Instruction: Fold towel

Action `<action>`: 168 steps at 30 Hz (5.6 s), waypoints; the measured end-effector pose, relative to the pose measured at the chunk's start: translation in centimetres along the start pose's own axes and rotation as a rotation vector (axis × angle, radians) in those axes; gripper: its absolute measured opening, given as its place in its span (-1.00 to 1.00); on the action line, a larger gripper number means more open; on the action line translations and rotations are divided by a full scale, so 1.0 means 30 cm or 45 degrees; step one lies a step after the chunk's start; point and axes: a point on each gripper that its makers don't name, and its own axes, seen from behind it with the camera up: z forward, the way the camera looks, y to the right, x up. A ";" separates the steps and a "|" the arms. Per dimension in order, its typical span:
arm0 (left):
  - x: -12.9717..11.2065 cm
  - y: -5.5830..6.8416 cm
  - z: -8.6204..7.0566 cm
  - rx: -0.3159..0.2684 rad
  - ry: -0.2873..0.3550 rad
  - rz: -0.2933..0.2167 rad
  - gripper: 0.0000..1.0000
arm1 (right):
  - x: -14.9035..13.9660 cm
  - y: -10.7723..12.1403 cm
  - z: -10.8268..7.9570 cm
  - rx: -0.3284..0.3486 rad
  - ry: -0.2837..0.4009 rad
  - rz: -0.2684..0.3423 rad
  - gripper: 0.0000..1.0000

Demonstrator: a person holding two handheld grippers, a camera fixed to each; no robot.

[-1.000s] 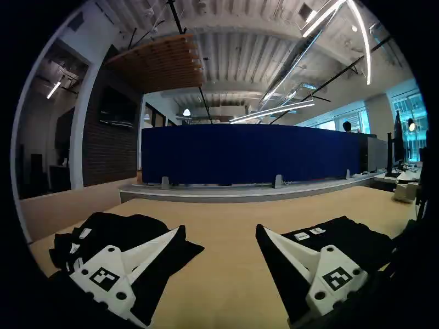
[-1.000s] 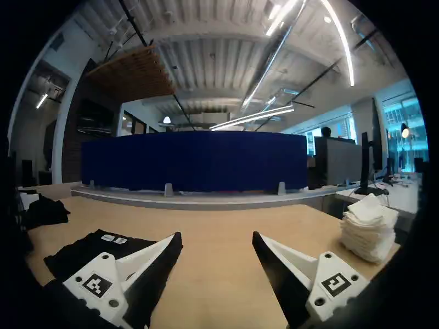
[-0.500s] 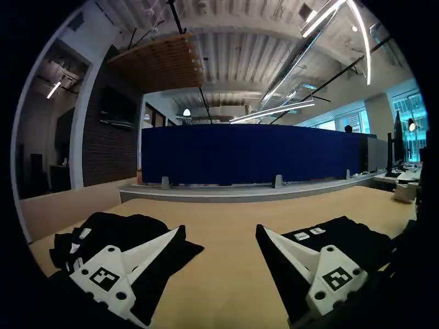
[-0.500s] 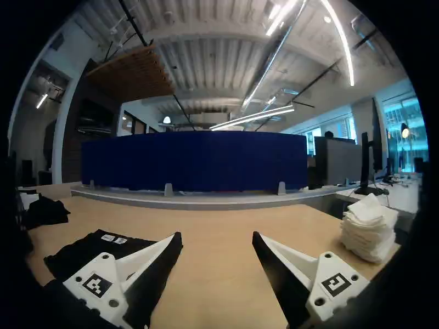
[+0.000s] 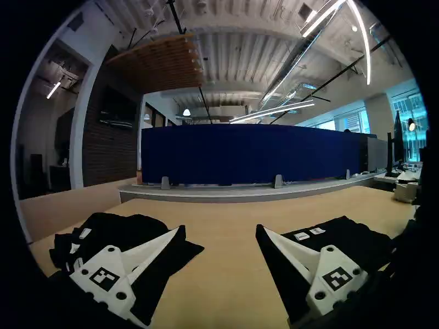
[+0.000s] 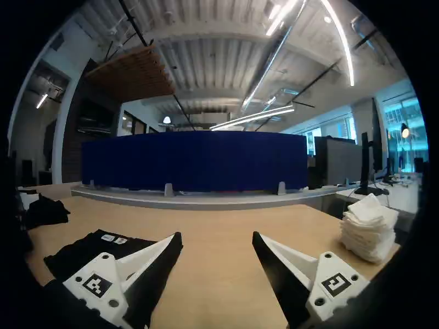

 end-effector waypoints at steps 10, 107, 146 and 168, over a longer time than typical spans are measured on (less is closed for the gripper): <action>0.005 -0.004 0.003 0.006 -0.006 0.009 0.89 | 0.015 0.005 0.002 -0.011 0.019 0.002 1.00; -0.368 0.468 -0.284 -0.805 -0.975 0.393 0.89 | -0.370 -0.269 -0.347 0.752 -1.030 -0.455 1.00; -0.421 0.483 -0.324 -0.795 -1.135 0.399 0.25 | -0.444 -0.320 -0.404 0.850 -1.106 -0.406 -0.06; -0.421 0.496 -0.331 -0.743 -1.146 0.387 -0.83 | -0.430 -0.303 -0.432 0.849 -1.153 -0.381 -0.73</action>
